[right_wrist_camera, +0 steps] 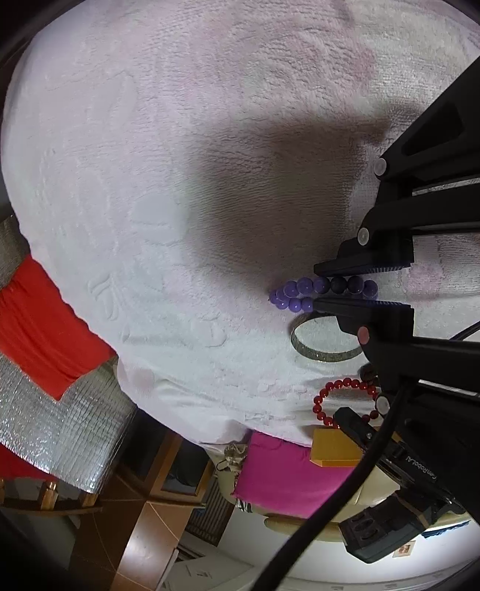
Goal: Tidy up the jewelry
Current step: 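Lift the red bracelet with the left tool while the right tool lifts the purple bracelet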
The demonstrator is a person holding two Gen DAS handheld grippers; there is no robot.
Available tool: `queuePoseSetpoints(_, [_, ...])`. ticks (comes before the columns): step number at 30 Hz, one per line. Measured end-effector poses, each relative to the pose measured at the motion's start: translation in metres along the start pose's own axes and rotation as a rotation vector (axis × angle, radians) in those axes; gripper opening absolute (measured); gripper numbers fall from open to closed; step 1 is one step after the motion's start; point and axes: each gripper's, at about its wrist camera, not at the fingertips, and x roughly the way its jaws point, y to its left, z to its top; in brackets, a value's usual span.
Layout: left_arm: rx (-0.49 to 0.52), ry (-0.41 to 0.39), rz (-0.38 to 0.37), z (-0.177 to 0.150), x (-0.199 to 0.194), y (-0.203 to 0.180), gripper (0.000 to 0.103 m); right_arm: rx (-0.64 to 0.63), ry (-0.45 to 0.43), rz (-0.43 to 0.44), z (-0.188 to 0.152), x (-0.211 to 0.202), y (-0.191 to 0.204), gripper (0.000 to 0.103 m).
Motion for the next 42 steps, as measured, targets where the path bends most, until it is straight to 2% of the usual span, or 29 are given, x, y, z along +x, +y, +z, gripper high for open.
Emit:
queuePoseSetpoints(7, [0.026, -0.006, 0.050, 0.000, 0.000, -0.002, 0.009, -0.021, -0.024, -0.015, -0.003, 0.002, 0.003, 0.014])
queuePoseSetpoints(16, [0.034, 0.000, 0.074, 0.000, 0.002, -0.004, 0.009, -0.034, -0.045, -0.006, -0.005, -0.006, 0.008, 0.013])
queuePoseSetpoints(27, [0.036, 0.018, 0.089, -0.001, 0.008, -0.005, 0.010, 0.011, -0.021, -0.005, -0.003, -0.004, -0.006, 0.013])
queuePoseSetpoints(34, [0.026, 0.031, 0.090, -0.002, 0.010, -0.003, 0.010, 0.113, 0.010, 0.066, -0.001, -0.001, -0.022, 0.014])
queuePoseSetpoints(42, [-0.002, 0.051, 0.067, -0.002, 0.011, 0.003, 0.010, 0.214, 0.002, 0.128, -0.001, 0.000, -0.036, 0.014])
